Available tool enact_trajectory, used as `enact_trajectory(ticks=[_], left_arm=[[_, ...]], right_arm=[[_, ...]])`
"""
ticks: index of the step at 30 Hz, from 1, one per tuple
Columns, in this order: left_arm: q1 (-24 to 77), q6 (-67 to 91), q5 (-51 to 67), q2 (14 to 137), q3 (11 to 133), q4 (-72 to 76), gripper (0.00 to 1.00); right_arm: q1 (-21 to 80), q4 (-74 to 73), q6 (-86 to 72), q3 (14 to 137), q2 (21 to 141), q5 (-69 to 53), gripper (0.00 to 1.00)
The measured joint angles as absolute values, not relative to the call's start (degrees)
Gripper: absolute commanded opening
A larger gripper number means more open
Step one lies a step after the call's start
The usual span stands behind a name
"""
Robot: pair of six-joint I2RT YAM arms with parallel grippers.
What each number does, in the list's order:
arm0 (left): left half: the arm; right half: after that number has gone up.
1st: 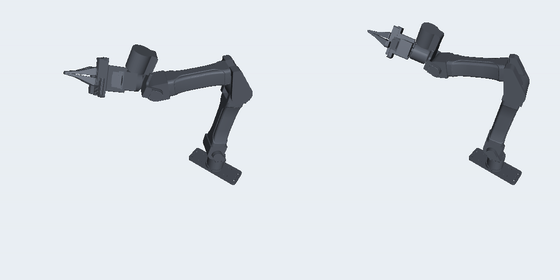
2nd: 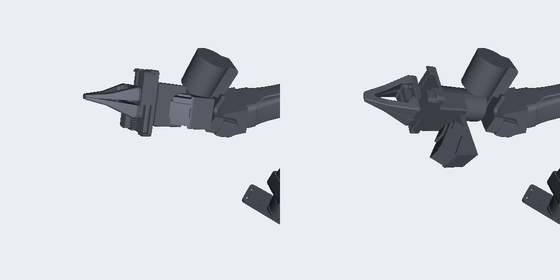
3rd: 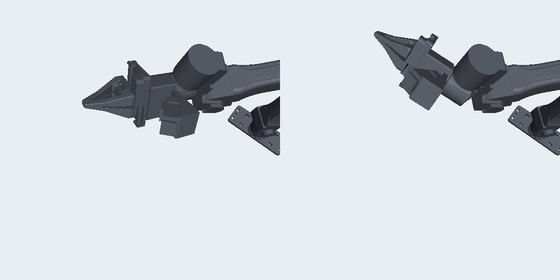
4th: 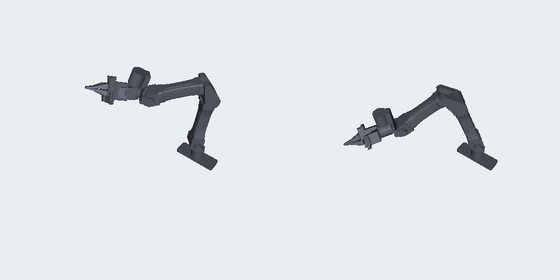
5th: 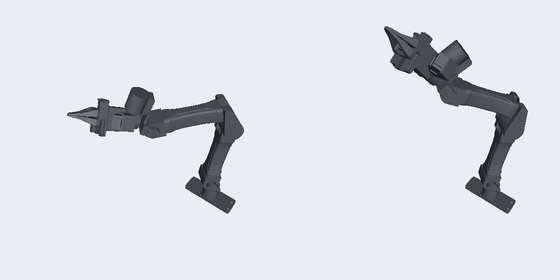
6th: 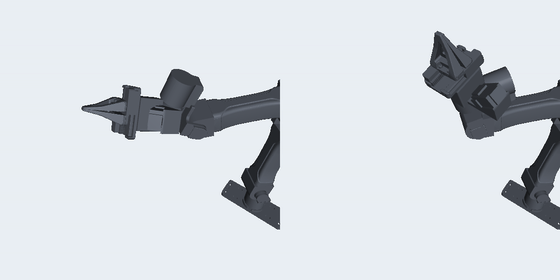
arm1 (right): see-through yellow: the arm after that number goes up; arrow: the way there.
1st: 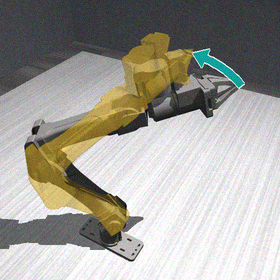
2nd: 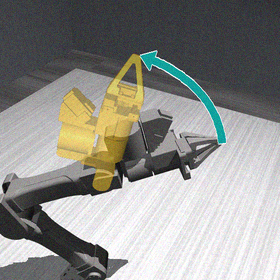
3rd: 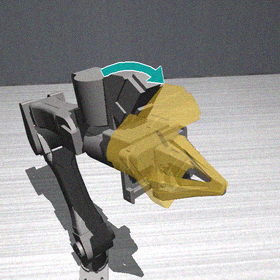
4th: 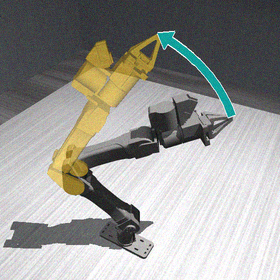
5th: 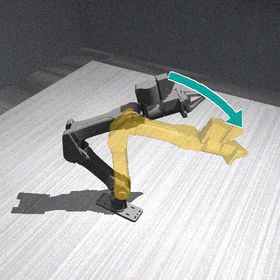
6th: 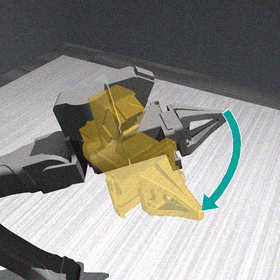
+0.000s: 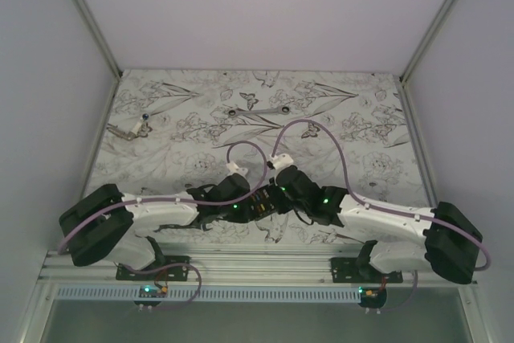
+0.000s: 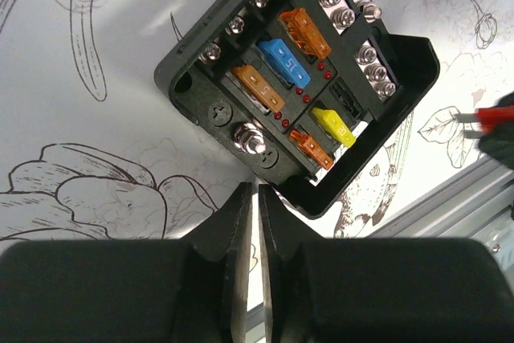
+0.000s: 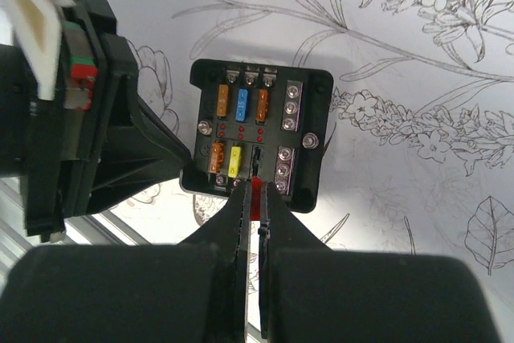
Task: Snap on the fuse box
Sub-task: Install the fuse at the fuse box base.
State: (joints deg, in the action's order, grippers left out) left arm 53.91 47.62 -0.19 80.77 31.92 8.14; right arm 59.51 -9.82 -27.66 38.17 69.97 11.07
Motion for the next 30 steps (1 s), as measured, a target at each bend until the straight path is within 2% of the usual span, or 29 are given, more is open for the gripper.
enact_trajectory(ticks=[8,23,30], left_arm=[[53.91,49.71,-3.18,79.72,31.03,8.80,0.18],[51.44,52.27,-7.64,66.89,27.14,4.67,0.50],[48.86,54.30,-9.91,62.02,25.87,-0.12,0.61]], right_arm=[[61.28,-9.98,-27.66,39.40,76.27,13.02,0.00],[62.98,-10.48,-27.00,42.70,81.73,16.49,0.00],[63.20,-11.03,-27.03,43.20,83.31,17.39,0.00]])
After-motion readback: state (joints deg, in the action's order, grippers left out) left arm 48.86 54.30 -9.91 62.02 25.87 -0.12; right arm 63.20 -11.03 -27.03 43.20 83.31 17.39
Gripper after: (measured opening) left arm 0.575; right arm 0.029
